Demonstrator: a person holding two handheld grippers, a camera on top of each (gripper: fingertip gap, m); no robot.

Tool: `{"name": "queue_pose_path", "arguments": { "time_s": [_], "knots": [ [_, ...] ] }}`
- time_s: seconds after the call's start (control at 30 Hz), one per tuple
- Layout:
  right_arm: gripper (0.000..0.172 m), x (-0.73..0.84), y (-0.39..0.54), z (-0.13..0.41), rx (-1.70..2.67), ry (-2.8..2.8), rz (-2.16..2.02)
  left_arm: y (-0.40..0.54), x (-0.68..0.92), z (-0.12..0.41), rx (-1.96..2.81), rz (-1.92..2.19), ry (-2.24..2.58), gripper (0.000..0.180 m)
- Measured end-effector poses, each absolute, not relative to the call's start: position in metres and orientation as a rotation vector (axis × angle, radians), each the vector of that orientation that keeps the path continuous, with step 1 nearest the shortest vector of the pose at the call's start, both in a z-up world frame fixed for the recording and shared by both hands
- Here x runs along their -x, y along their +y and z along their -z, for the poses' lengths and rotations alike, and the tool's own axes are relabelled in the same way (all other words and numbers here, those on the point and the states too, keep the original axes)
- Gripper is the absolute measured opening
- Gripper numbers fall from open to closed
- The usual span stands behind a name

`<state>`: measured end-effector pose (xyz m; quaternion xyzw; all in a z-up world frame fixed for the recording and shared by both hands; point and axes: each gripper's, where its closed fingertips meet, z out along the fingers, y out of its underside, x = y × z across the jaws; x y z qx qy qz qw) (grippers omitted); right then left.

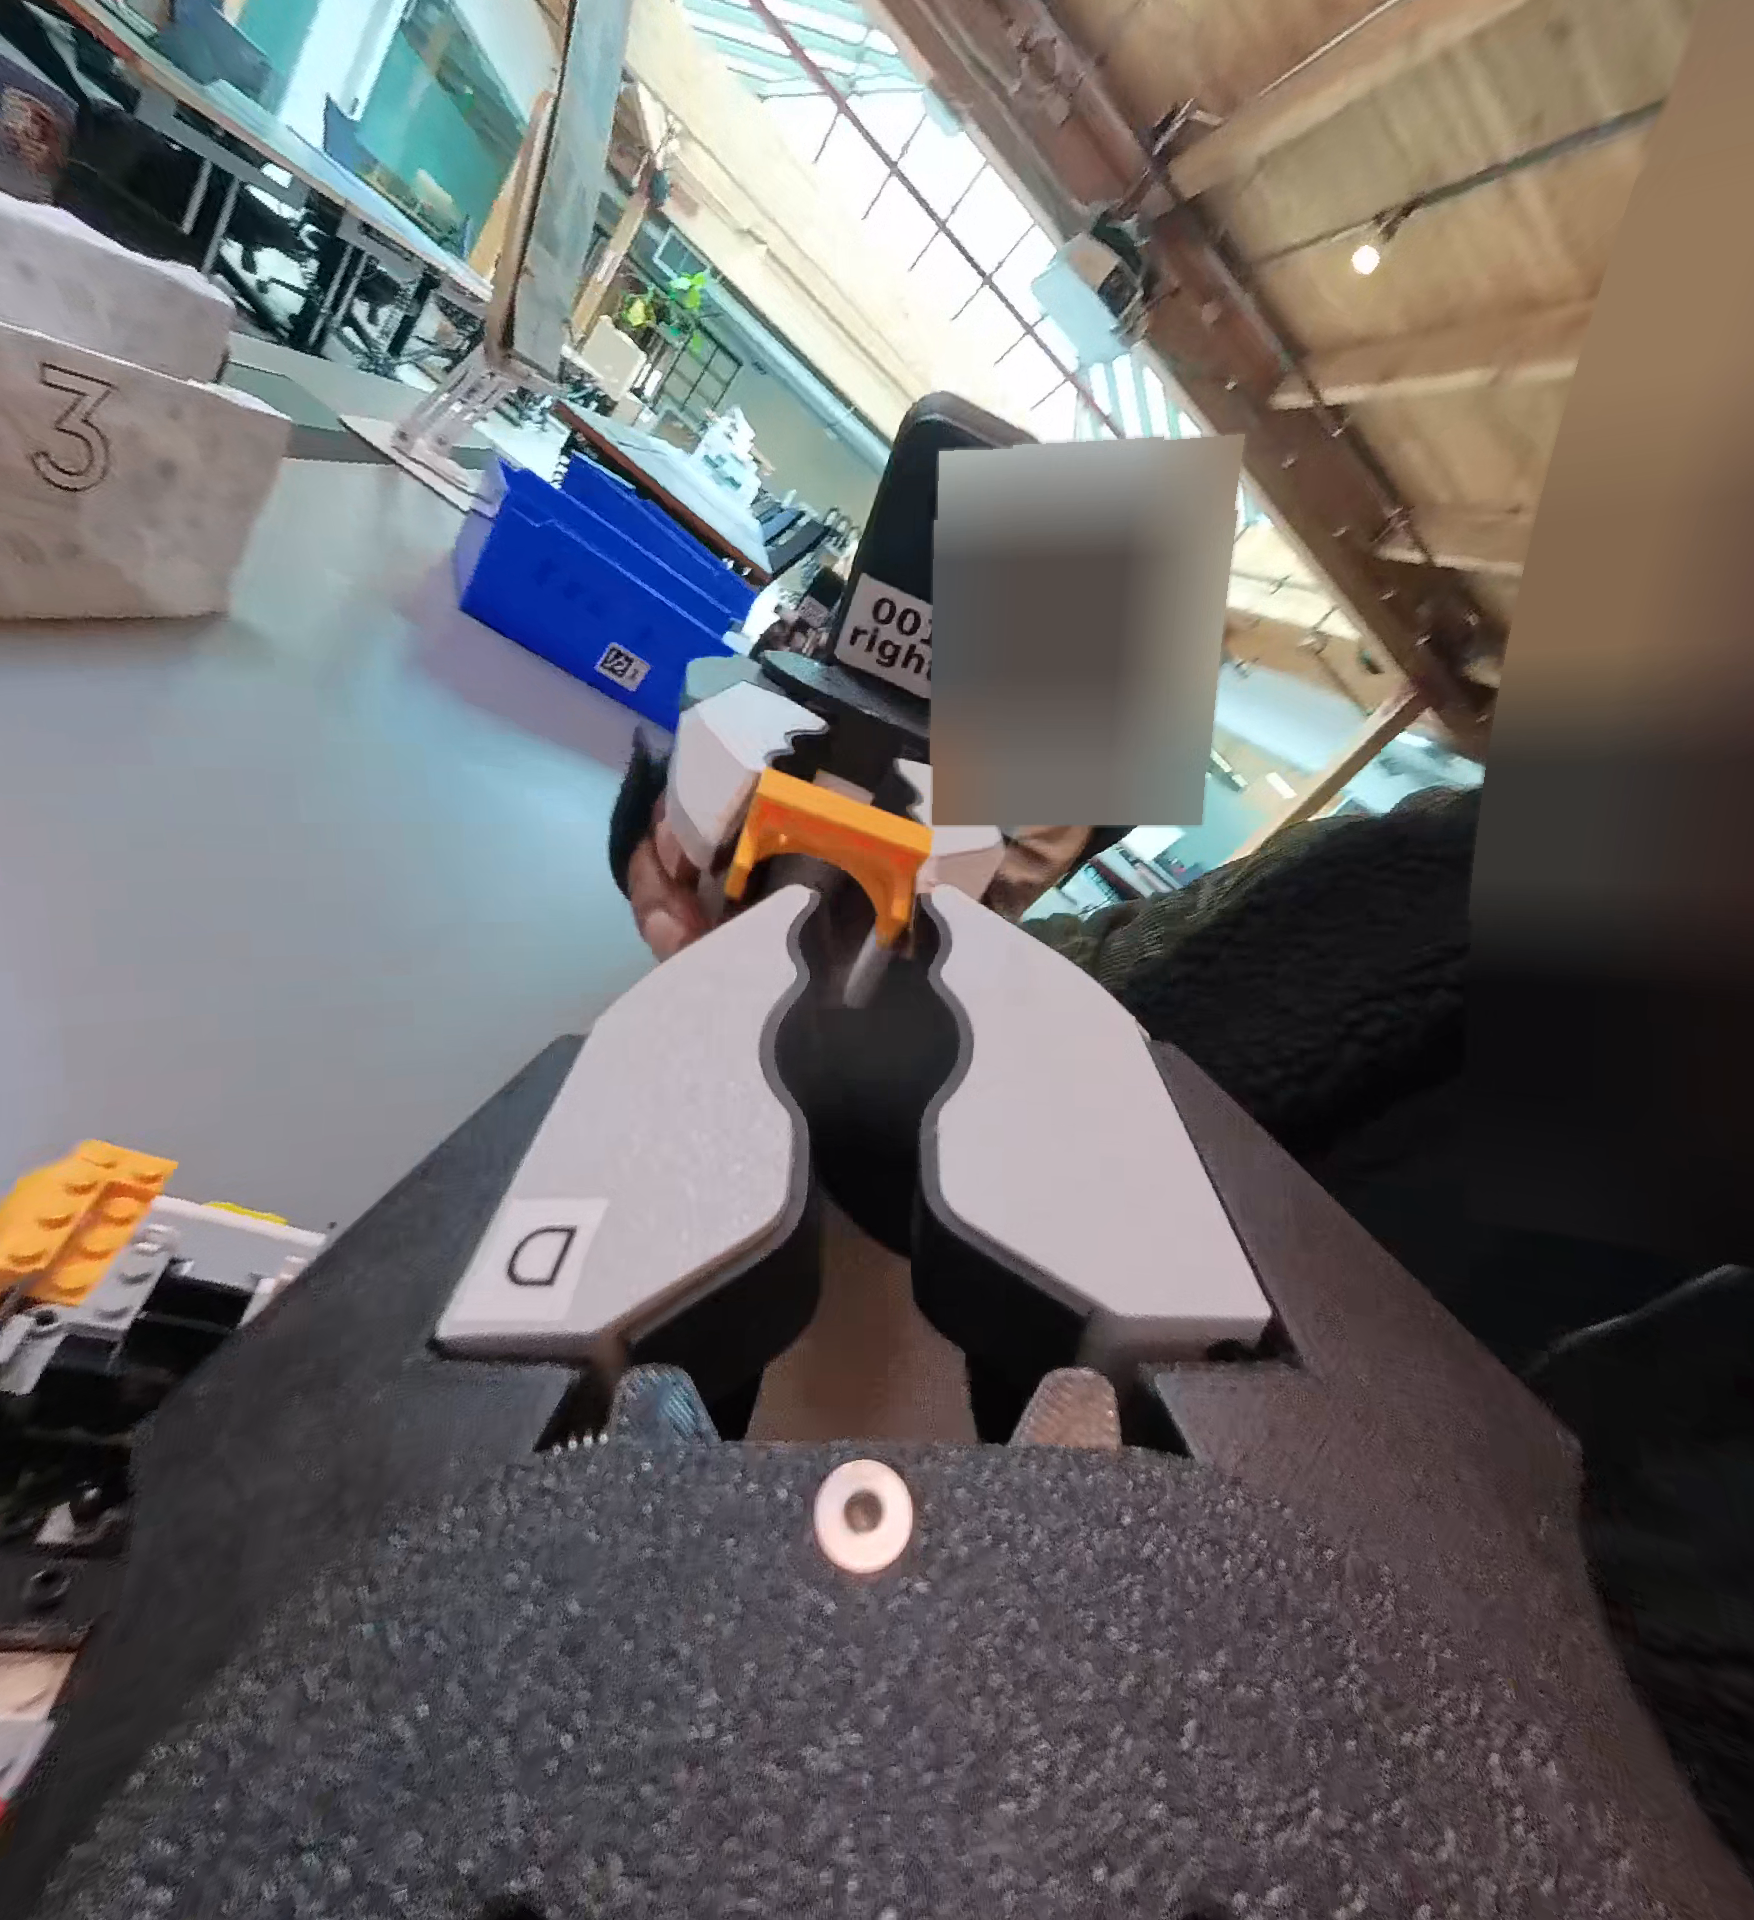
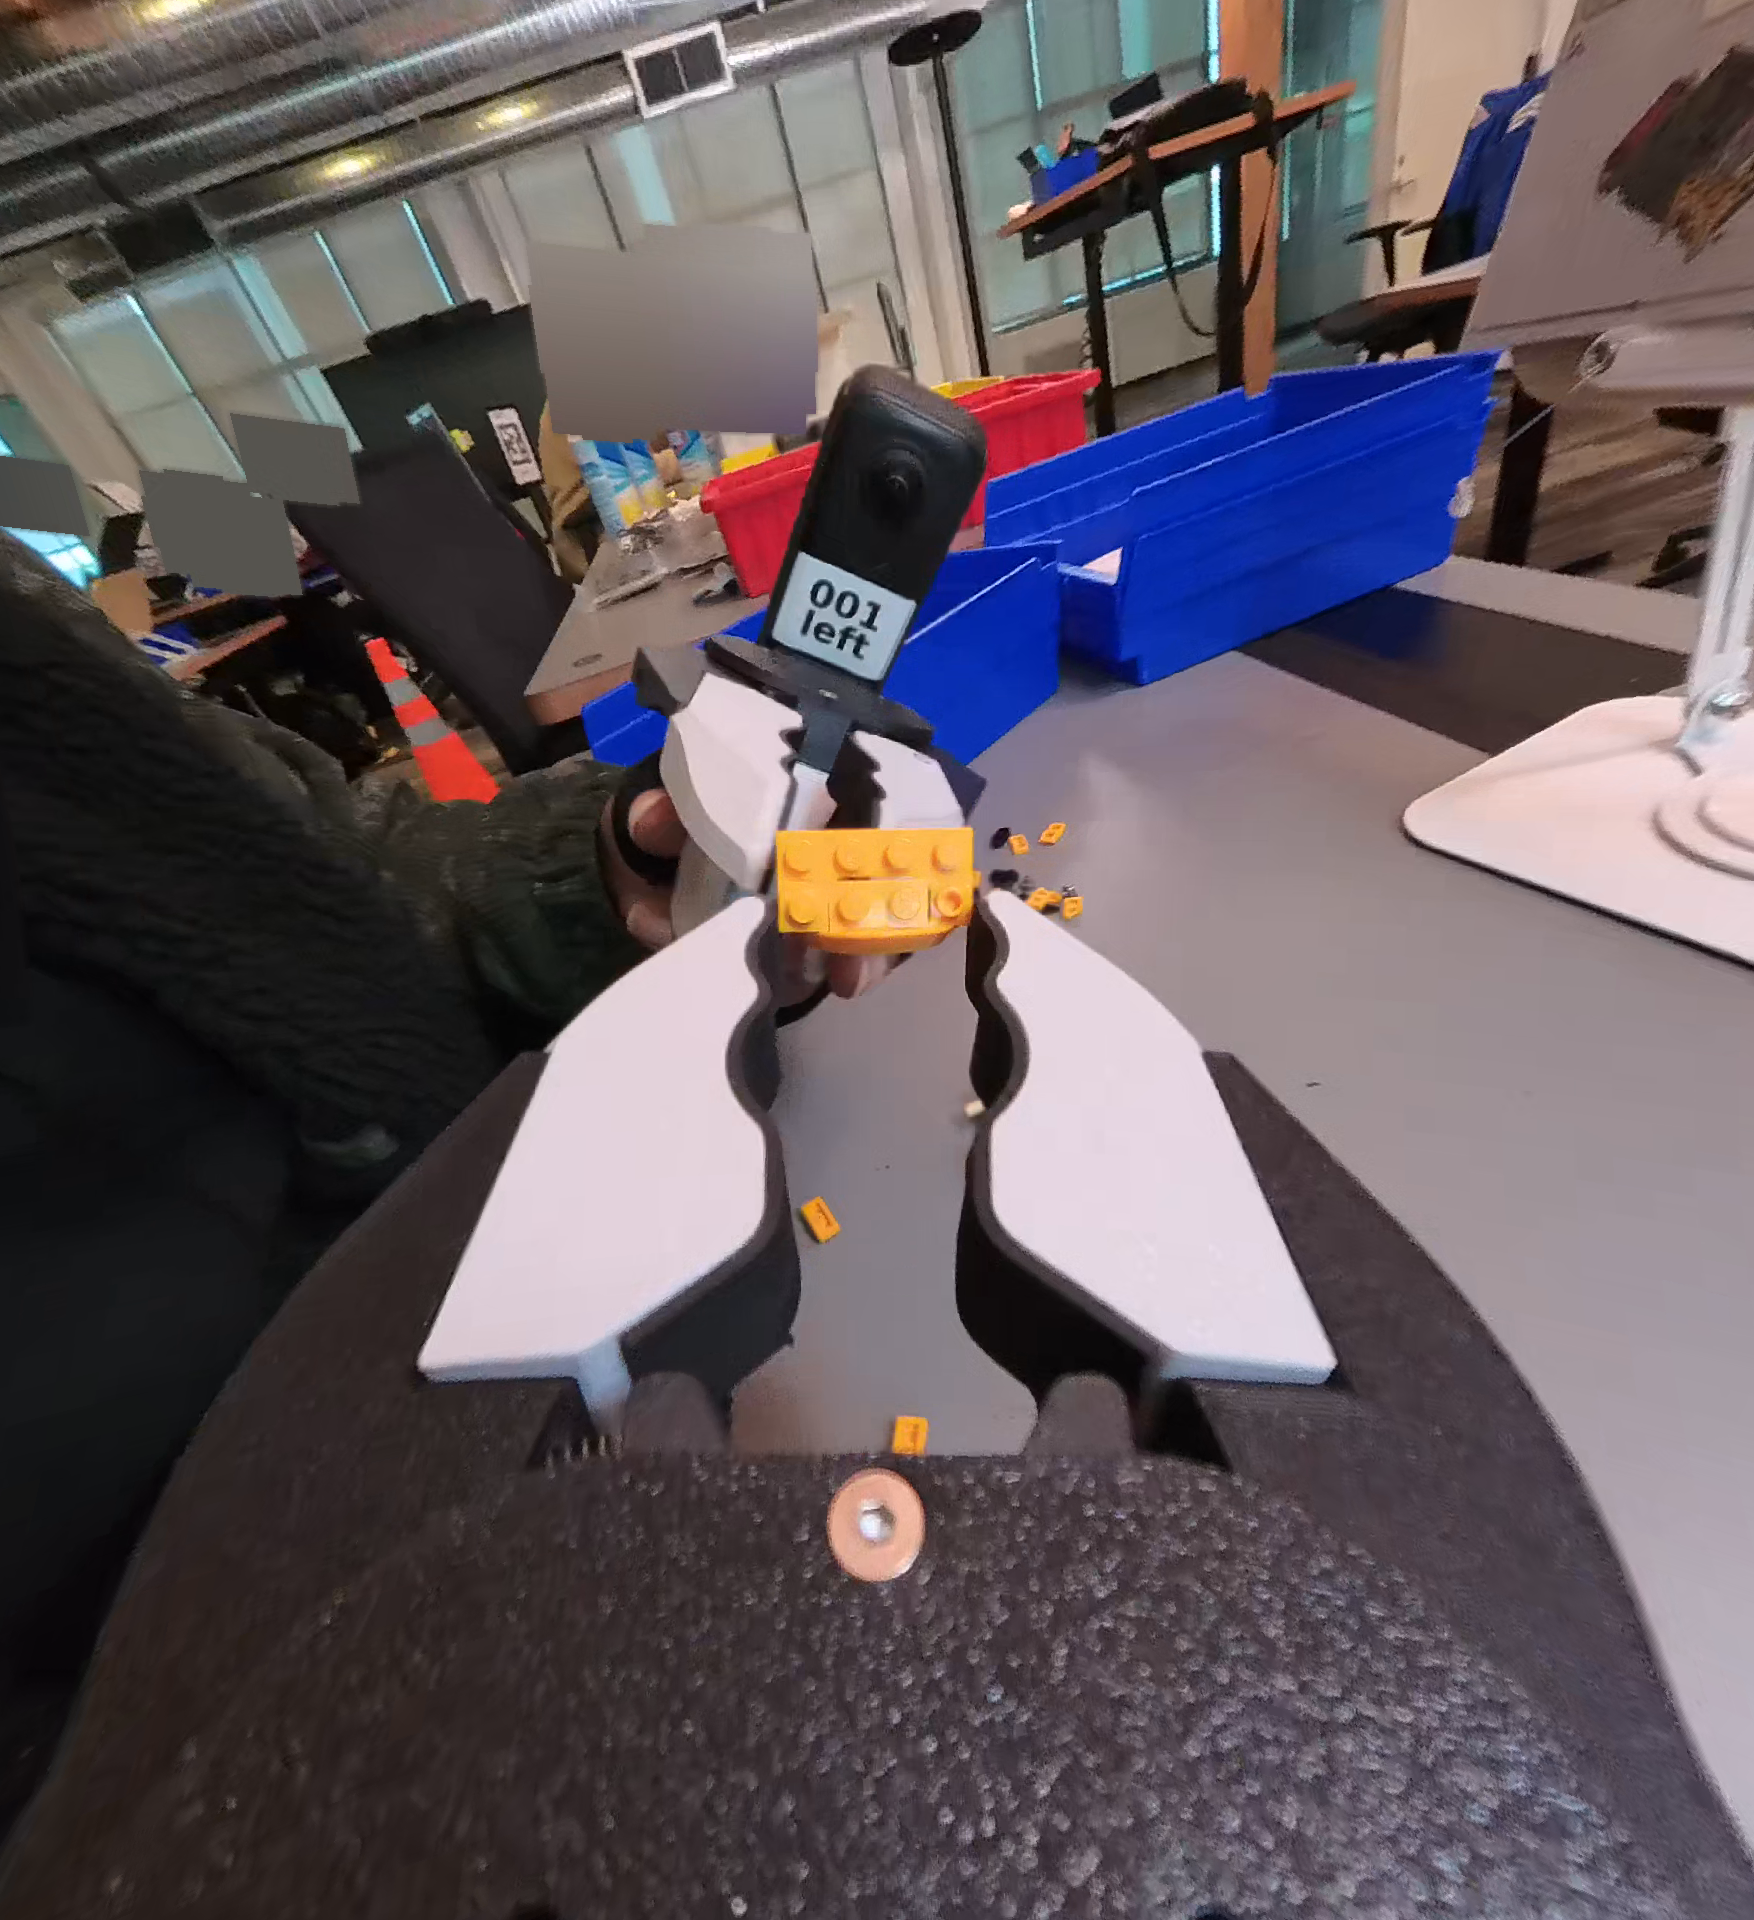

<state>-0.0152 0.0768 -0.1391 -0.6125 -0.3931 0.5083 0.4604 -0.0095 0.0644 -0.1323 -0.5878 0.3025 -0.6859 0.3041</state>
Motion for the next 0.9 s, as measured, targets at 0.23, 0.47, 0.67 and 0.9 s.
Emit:
{"name": "queue_pose_path", "arguments": {
  "time_s": [0.23,0.47,0.67,0.9],
  "knots": [
    [0.034,0.022,0.072,0.143,1.559,-0.945,-1.33,0.057,0.011,0.131,1.54,1.83,0.865,0.003],
    [0.034,0.021,0.071,0.142,1.515,-0.98,-1.298,0.054,0.012,0.131,1.55,1.802,0.909,0.003],
    [0.037,0.016,0.07,0.135,1.398,-1.065,-1.066,0.051,0.013,0.129,1.523,1.834,0.923,0.003],
    [0.025,0.013,0.062,0.13,1.332,-1.155,-0.978,0.046,0.012,0.131,1.485,1.68,1.038,0.003]
  ]
}}
